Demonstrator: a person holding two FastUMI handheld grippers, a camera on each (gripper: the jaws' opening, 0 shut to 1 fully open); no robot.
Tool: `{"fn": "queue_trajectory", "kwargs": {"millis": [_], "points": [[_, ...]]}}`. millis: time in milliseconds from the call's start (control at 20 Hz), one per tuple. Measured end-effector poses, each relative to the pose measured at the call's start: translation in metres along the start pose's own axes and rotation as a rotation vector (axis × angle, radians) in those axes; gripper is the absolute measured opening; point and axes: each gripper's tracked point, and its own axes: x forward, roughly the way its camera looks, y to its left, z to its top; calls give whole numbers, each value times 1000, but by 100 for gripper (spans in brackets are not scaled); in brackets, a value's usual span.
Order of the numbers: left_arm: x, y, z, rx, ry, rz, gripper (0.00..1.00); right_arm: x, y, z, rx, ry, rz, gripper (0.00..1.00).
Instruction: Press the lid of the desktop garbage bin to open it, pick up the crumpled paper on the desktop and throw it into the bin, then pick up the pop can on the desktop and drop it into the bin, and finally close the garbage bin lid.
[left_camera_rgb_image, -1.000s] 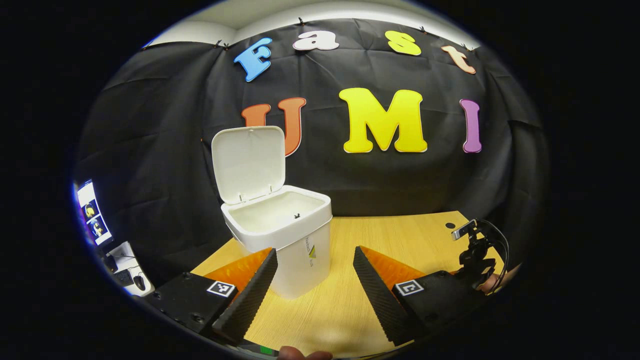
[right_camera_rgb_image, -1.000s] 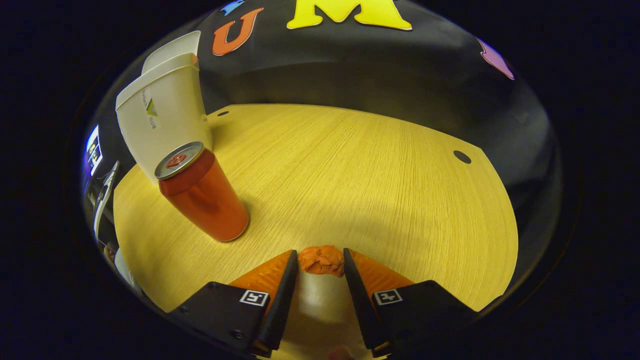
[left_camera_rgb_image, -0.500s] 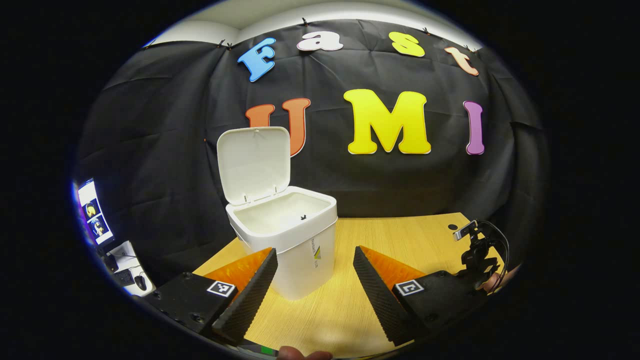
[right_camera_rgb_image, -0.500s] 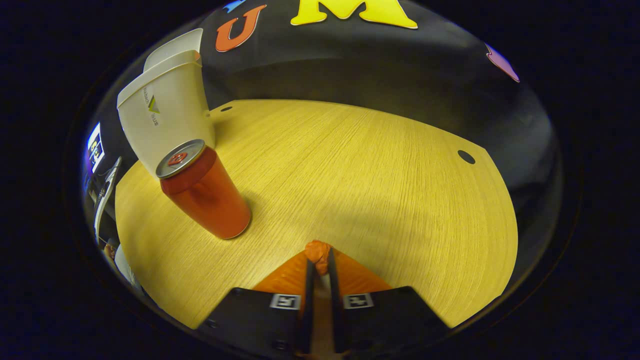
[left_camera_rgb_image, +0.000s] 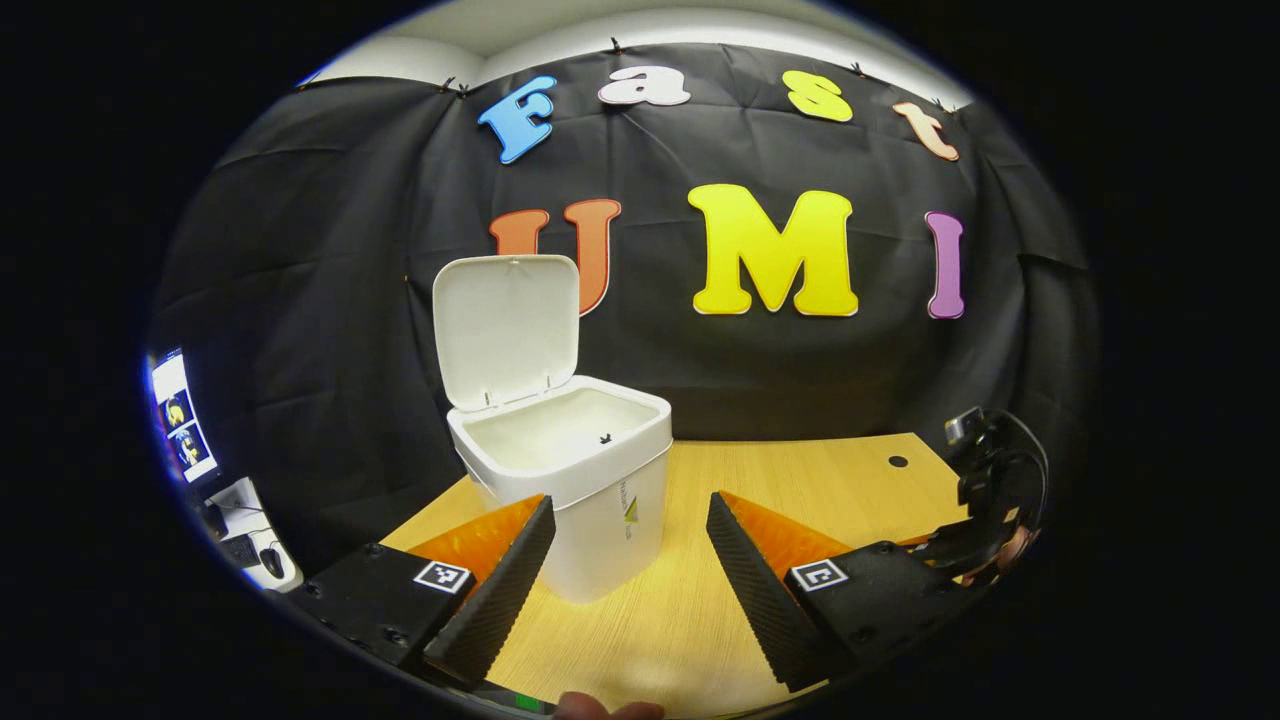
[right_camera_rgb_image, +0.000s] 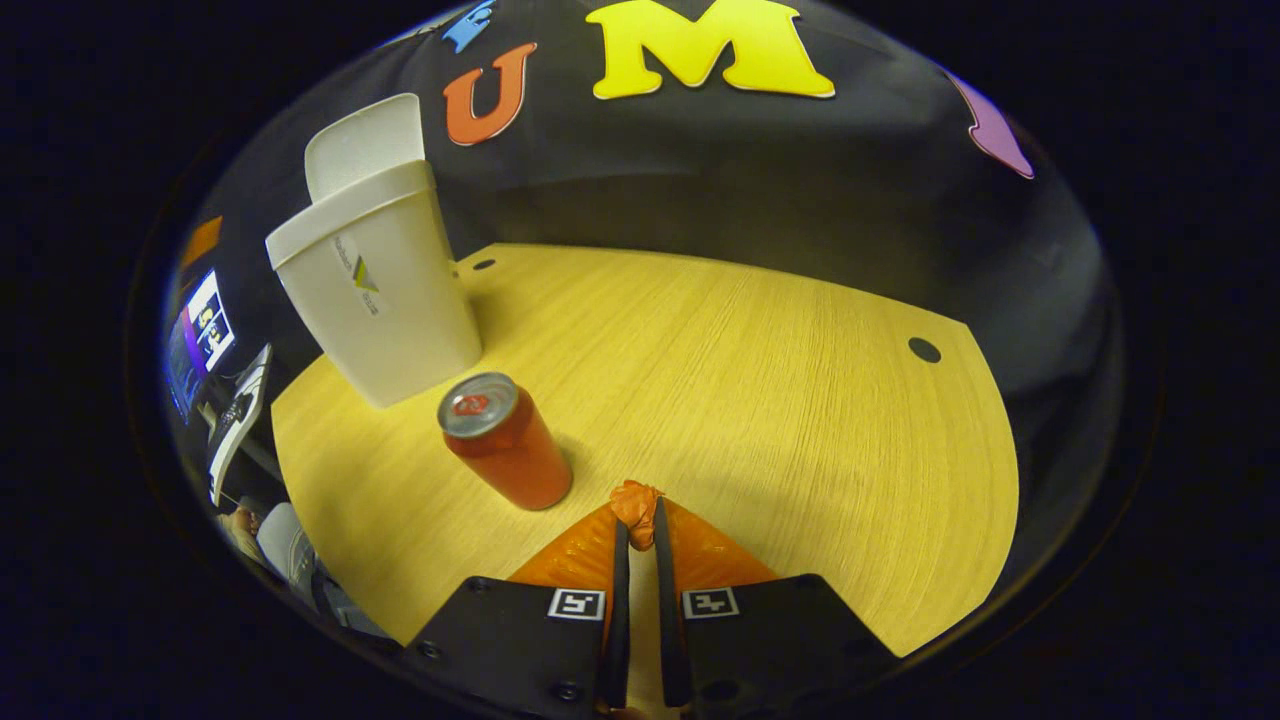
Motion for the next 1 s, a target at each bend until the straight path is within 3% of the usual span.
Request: {"fn": "queue_trajectory", "kwargs": {"millis": [350, 600, 1000], "points": [[16, 6, -3, -40, -12, -19, 100, -81, 40, 111, -29, -226, 48, 11], [19, 26, -4, -38, -26, 1, 100, -117, 80, 178, -35, -341, 122, 13], [2, 80, -9, -62, -32, 102, 100, -110, 168, 263, -147, -447, 278, 13]]}}
